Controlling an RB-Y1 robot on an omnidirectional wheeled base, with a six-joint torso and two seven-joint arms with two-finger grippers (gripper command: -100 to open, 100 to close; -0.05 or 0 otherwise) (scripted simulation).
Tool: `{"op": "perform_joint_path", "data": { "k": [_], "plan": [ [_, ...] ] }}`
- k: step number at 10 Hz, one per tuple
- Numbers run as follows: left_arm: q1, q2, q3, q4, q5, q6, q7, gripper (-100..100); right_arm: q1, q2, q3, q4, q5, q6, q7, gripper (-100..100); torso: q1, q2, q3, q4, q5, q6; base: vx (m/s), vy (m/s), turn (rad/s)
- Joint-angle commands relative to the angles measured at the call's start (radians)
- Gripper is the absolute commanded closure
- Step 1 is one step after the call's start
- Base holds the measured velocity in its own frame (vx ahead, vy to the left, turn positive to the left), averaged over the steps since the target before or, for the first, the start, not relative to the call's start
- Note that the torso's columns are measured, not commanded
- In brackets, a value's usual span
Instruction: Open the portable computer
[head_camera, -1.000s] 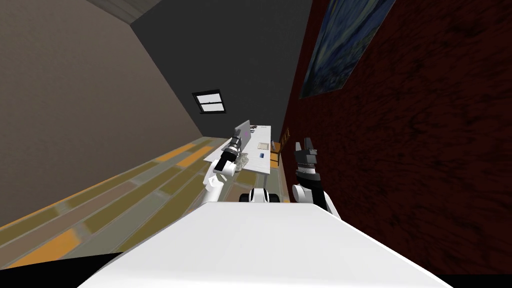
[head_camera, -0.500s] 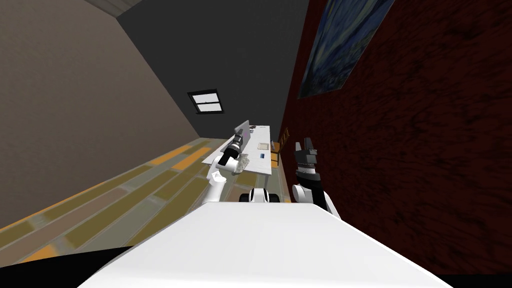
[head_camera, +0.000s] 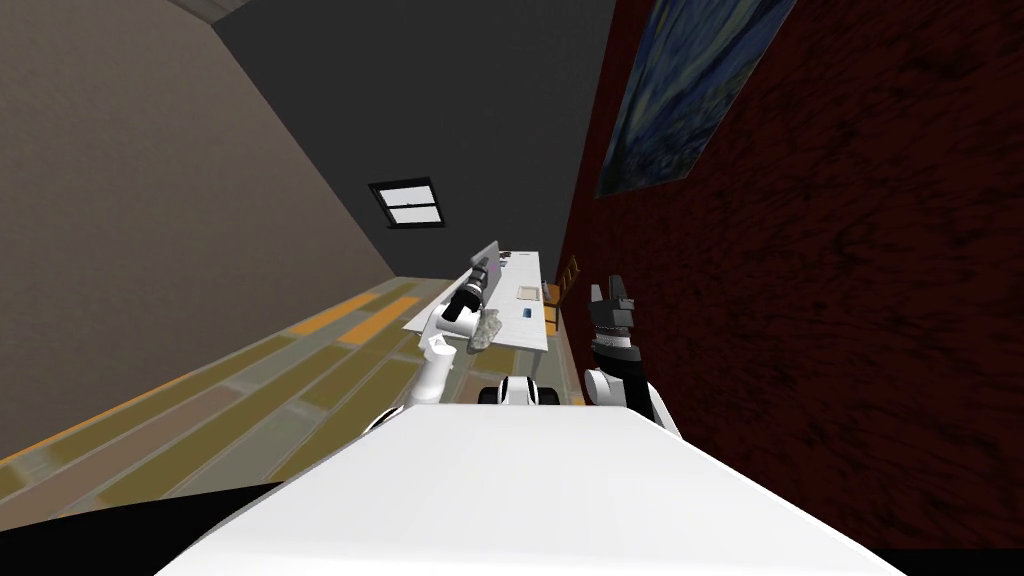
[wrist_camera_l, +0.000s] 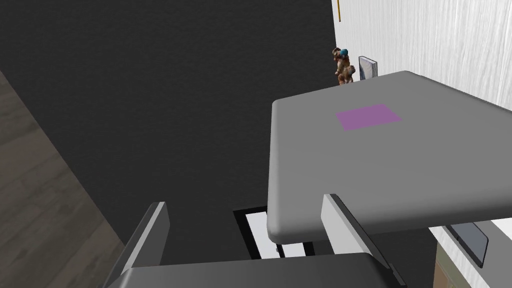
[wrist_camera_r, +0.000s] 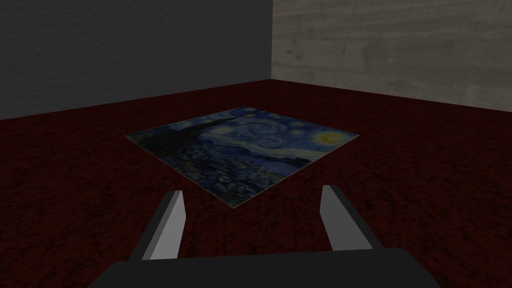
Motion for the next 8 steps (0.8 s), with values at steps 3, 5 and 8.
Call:
{"op": "perform_joint_path", "data": {
  "k": [3, 5, 8],
  "plan": [
    [-0.065, -0.006, 0.003, 0.031, -0.003, 0.107, -0.004, -100, 0.000, 0.000, 0.000, 0.000, 0.000, 0.000, 0.000, 0, 0.001, 0.000, 0.000, 0.000, 0.000, 0.000, 0.014, 0.074, -0.041],
    [-0.095, -0.009, 0.006, 0.045, -0.004, 0.154, -0.006, -100, 0.000, 0.000, 0.000, 0.000, 0.000, 0.000, 0.000, 0, 0.001, -0.001, 0.000, 0.000, 0.000, 0.000, 0.017, 0.072, -0.034],
    [-0.152, -0.015, 0.011, 0.072, -0.005, 0.236, -0.009, -100, 0.000, 0.000, 0.000, 0.000, 0.000, 0.000, 0.000, 0, 0.000, 0.000, 0.000, 0.000, 0.000, 0.000, 0.018, 0.073, -0.036]
  ]
}}
